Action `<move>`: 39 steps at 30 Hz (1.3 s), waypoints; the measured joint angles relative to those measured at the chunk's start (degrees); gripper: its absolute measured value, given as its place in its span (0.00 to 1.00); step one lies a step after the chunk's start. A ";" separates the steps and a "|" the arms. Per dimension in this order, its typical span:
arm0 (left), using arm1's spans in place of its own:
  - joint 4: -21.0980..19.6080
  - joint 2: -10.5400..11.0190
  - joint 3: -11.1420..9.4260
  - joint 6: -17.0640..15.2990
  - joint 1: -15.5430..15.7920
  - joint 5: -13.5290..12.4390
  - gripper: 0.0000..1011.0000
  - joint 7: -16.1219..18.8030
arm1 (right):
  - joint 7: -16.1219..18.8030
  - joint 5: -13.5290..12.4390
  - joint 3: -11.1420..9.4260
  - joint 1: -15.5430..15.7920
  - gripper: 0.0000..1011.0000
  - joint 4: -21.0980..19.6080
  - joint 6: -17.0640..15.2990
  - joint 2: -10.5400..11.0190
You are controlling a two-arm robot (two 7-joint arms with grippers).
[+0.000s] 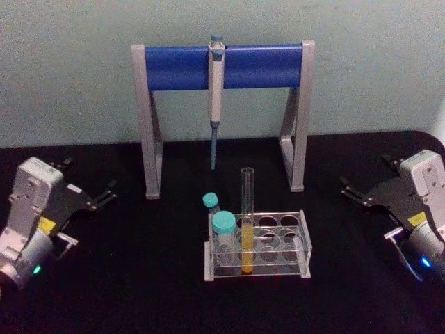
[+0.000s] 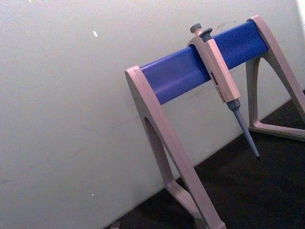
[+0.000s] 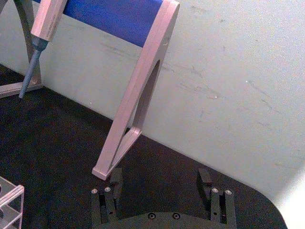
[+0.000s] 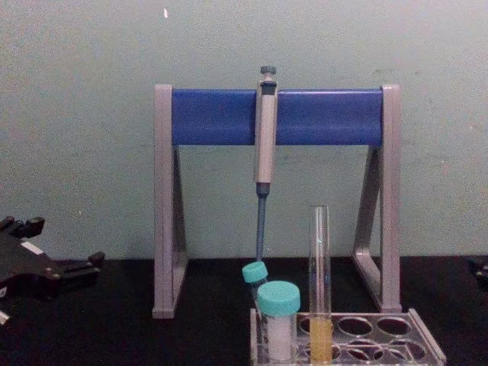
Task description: Pick up the test tube from the test tube rack, shake it, then place it back into the test tube rack.
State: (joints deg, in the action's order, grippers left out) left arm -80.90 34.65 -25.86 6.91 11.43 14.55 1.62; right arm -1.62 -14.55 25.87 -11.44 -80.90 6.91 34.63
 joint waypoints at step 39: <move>0.00 0.00 0.00 0.00 0.00 0.00 0.99 0.00 | 0.00 0.00 0.00 0.00 0.99 0.00 0.00 0.01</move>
State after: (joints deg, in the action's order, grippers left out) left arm -80.90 34.65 -25.86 6.91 11.43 14.55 1.62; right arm -1.62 -14.55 25.86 -11.43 -80.90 6.91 34.65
